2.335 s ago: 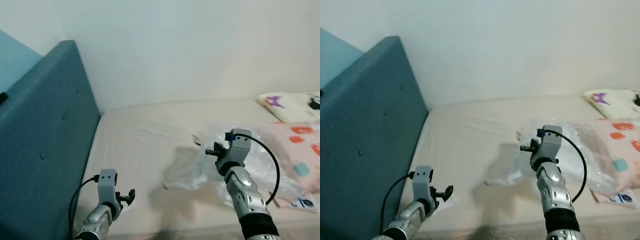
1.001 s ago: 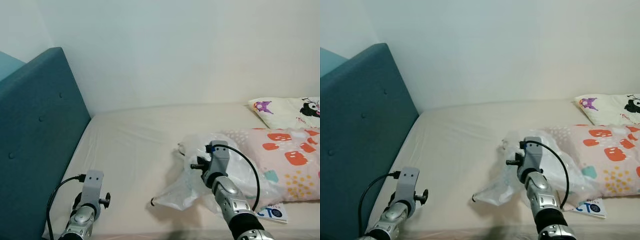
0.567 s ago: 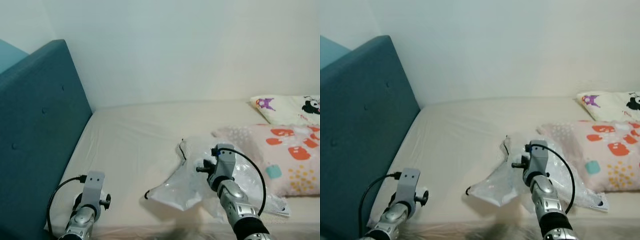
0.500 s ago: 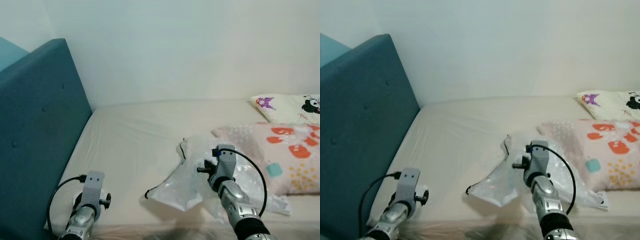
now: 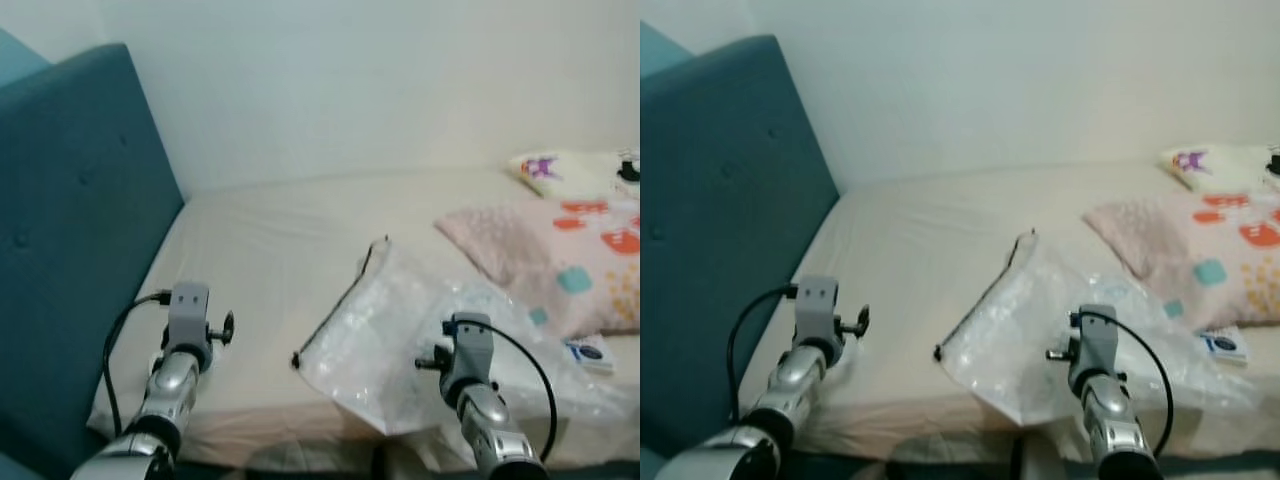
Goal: Clean up the room
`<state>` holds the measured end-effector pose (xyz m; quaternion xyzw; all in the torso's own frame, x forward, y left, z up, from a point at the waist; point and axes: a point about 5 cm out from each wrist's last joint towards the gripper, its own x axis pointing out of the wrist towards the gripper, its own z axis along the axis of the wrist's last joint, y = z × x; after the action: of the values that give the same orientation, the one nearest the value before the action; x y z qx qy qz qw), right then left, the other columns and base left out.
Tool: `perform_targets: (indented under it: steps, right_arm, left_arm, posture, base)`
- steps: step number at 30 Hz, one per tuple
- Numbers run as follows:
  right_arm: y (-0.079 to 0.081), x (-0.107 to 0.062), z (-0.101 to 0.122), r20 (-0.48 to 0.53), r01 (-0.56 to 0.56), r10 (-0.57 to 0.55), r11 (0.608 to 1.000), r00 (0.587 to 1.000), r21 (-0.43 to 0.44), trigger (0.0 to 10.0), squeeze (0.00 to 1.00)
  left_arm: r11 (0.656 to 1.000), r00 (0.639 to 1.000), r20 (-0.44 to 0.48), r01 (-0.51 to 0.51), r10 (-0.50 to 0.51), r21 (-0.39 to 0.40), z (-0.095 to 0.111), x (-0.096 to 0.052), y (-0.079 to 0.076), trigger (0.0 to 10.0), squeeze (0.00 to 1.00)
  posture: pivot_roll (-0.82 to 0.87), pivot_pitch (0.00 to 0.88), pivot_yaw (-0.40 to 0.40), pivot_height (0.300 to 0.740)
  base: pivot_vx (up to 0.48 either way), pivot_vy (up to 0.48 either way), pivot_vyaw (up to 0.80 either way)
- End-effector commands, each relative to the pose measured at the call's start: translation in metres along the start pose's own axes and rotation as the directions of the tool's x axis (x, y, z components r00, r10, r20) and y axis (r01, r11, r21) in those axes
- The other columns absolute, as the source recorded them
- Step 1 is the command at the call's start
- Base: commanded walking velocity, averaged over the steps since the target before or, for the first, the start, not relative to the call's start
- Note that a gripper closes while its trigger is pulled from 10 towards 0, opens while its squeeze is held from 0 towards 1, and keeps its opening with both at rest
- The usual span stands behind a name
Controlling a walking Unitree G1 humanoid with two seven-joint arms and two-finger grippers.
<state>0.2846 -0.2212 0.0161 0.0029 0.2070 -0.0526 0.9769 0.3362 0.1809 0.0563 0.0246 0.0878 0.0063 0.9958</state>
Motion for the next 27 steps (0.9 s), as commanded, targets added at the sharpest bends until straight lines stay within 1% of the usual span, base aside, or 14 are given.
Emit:
perform_targets:
  steps: [1,2,4,9,11,13,14,16,19,21,22,23,26,27]
  right_arm:
    - [0.007,-0.002,-0.006,-0.021,-0.014,0.014,1.0,1.0,0.0,10.0,0.0]
    - [0.007,-0.002,-0.006,-0.021,-0.014,0.014,1.0,1.0,0.0,10.0,0.0]
    - [0.012,-0.008,-0.012,-0.022,-0.026,0.027,1.0,0.999,0.014,10.0,0.0]
    - [0.017,-0.014,-0.015,-0.012,-0.045,0.045,0.998,0.999,0.032,10.0,0.0]
    - [0.022,-0.021,-0.018,0.001,-0.064,0.064,0.997,0.998,0.048,10.0,0.0]
    - [0.023,-0.023,-0.018,0.005,-0.07,0.069,0.996,0.998,0.052,10.0,0.0]
    - [0.027,-0.032,-0.021,0.015,-0.083,0.082,0.995,0.997,0.062,10.0,0.0]
    - [0.028,-0.035,-0.021,0.017,-0.086,0.085,0.994,0.996,0.064,10.0,0.0]
    - [0.029,-0.039,-0.022,0.025,-0.096,0.094,0.993,0.995,0.069,10.0,0.0]
    - [0.034,-0.052,-0.02,0.055,-0.13,0.126,0.988,0.99,0.084,10.0,0.0]
    - [0.034,-0.052,-0.02,0.055,-0.13,0.126,0.988,0.99,0.084,10.0,0.0]
    - [0.035,-0.058,-0.02,0.069,-0.147,0.141,0.984,0.988,0.095,10.0,0.0]
    - [0.036,-0.062,-0.019,0.076,-0.157,0.15,0.982,0.986,0.102,10.0,0.0]
    - [0.036,-0.066,-0.019,0.077,-0.162,0.155,0.982,0.985,0.1,10.0,0.0]
  left_arm:
    - [1.0,0.998,0.058,0.015,-0.017,0.02,0.015,0.005,0.0,10.0,0.0]
    - [1.0,0.998,0.058,0.015,-0.017,0.02,0.015,0.005,0.0,10.0,0.0]
    - [0.999,0.994,0.105,0.042,-0.044,0.024,0.029,0.011,-0.005,10.0,0.0]
    - [0.998,0.993,0.109,0.041,-0.046,0.049,0.033,0.013,-0.004,10.0,0.0]
    - [0.994,0.997,0.078,0.008,-0.017,0.107,0.032,0.014,0.002,10.0,0.0]
    - [0.992,0.998,0.066,-0.006,-0.003,0.129,0.031,0.014,0.005,10.0,0.0]
    - [0.982,0.998,0.017,-0.058,0.056,0.177,0.025,0.012,0.019,10.0,0.0]
    - [0.978,0.996,-0.004,-0.082,0.084,0.192,0.022,0.012,0.025,10.0,0.0]
    - [0.972,0.991,-0.023,-0.126,0.133,0.197,0.02,0.01,0.035,10.0,0.0]
    - [0.95,0.966,-0.045,-0.242,0.255,0.196,0.02,0.006,0.061,10.0,0.0]
    - [0.95,0.966,-0.045,-0.242,0.255,0.196,0.02,0.006,0.061,10.0,0.0]
    - [0.936,0.95,-0.046,-0.294,0.308,0.194,0.022,0.004,0.073,10.0,0.0]
    - [0.927,0.941,-0.045,-0.322,0.336,0.193,0.024,0.003,0.08,10.0,0.0]
    - [0.917,0.93,-0.044,-0.35,0.364,0.189,0.026,0.002,0.088,10.0,0.0]
  posture:
    - [-0.18,0.048,0.077,0.57]
    - [-0.18,0.048,0.077,0.57]
    - [-0.17,0.094,0.087,0.555]
    - [-0.17,0.119,0.093,0.54]
    - [-0.17,0.17,0.106,0.53]
    - [-0.17,0.17,0.106,0.525]
    - [-0.17,0.225,0.109,0.515]
    - [-0.17,0.225,0.109,0.51]
    - [-0.19,0.256,0.109,0.505]
    - [-0.19,0.298,0.109,0.5]
    - [-0.19,0.298,0.109,0.5]
    - [-0.2,0.308,0.108,0.5]
    - [-0.2,0.312,0.107,0.5]
    - [-0.2,0.334,0.106,0.5]
  base:
    - [0.0,0.0,0.0]
    - [0.0,0.0,0.0]
    - [0.0,0.0,0.0]
    - [0.0,0.0,0.0]
    - [0.0,0.0,0.0]
    - [0.0,0.0,0.0]
    - [0.0,0.0,0.0]
    - [0.0,0.0,0.0]
    - [0.0,0.0,0.0]
    - [0.0,0.0,0.0]
    - [0.0,0.0,0.0]
    - [0.0,0.0,0.0]
    - [0.0,0.0,0.0]
    - [0.0,0.0,0.0]
